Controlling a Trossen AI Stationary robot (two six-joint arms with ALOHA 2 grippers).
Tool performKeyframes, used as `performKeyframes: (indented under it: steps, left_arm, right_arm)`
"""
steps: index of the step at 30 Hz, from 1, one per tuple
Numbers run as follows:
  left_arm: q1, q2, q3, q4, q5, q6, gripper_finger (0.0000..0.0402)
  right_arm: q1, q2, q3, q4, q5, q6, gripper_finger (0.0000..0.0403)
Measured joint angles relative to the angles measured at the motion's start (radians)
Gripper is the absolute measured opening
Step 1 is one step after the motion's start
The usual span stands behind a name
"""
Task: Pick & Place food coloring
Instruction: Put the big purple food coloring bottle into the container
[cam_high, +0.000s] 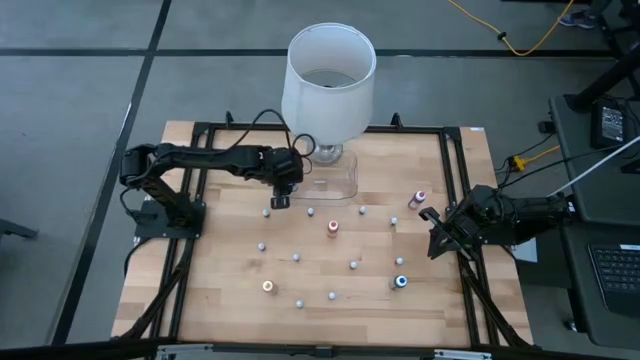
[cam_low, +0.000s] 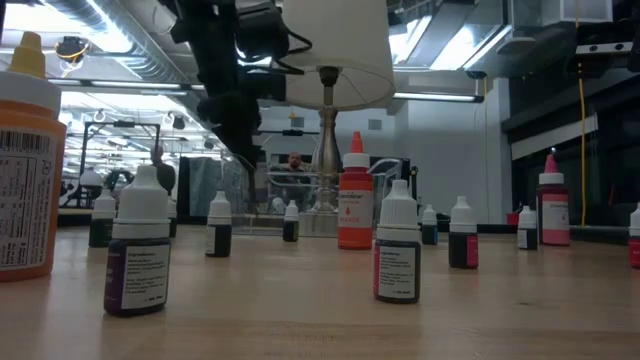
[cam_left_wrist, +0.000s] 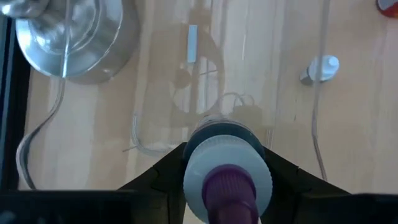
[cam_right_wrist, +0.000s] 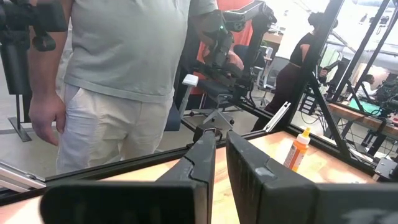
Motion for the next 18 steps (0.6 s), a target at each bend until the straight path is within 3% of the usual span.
performKeyframes:
  steps: [6, 18]
  left_arm:
    - [-0.014, 0.000, 0.000, 0.000, 0.017, 0.097, 0.0137]
    - [-0.012, 0.067, 0.000, 0.004, 0.048, 0.139, 0.0136]
  right_arm:
    - [0.000, 0.000, 0.000, 0.000, 0.000, 0.000, 0.0044]
    - [0.000, 0.000, 0.000, 0.000, 0.000, 0.000, 0.0044]
